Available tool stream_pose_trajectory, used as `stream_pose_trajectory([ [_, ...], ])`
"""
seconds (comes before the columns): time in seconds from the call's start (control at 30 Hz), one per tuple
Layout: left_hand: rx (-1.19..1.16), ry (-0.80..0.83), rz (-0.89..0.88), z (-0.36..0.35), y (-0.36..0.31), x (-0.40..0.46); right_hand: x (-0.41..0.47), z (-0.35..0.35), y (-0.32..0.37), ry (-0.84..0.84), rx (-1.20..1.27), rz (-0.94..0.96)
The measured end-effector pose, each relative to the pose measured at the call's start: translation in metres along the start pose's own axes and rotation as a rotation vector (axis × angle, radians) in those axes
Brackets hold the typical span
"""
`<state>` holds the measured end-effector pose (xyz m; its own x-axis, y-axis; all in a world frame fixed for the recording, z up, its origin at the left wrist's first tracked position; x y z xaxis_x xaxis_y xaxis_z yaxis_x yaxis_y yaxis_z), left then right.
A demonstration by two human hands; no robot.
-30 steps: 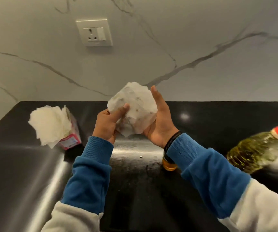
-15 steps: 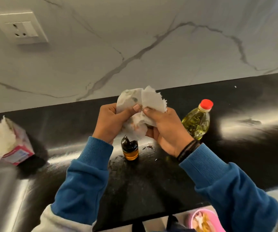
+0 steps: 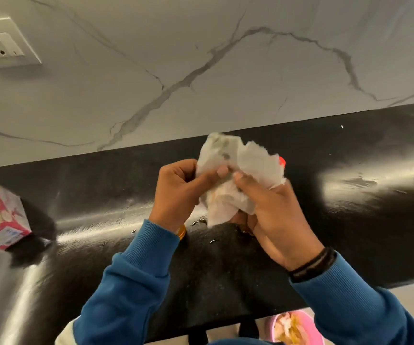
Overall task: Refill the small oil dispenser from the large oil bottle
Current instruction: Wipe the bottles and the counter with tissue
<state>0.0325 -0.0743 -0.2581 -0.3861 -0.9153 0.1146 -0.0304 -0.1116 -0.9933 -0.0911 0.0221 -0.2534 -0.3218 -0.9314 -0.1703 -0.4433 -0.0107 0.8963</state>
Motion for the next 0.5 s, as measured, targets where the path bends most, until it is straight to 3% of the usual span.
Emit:
stream_pose_trajectory([
  [0.13,-0.046,-0.1,-0.06,-0.018,-0.005,0.009,-0.01,0.032,0.066,-0.118,-0.204,0.438],
  [0.3,0.024,-0.002,-0.198,-0.056,-0.024,0.016,-0.033,0.062,0.112,-0.375,-0.661,0.936],
  [0.4,0.034,0.01,-0.241,-0.065,-0.026,0.02,-0.033,0.07,0.106,-0.399,-0.893,1.039],
  [0.5,0.129,0.081,-0.285,-0.077,-0.022,0.021,-0.017,0.07,0.076,-0.296,-1.019,0.939],
])
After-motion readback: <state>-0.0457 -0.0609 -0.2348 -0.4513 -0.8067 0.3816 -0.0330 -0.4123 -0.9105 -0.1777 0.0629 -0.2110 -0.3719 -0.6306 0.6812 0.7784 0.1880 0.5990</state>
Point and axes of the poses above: each hand's wrist, its own x-axis towards the middle knuckle, its own z-axis out of the back of the hand, y = z × x, the point moved 10 cm from there along x, towards the middle knuckle, and after that the axes turned 2 degrees about x, right-handed, at the moved point
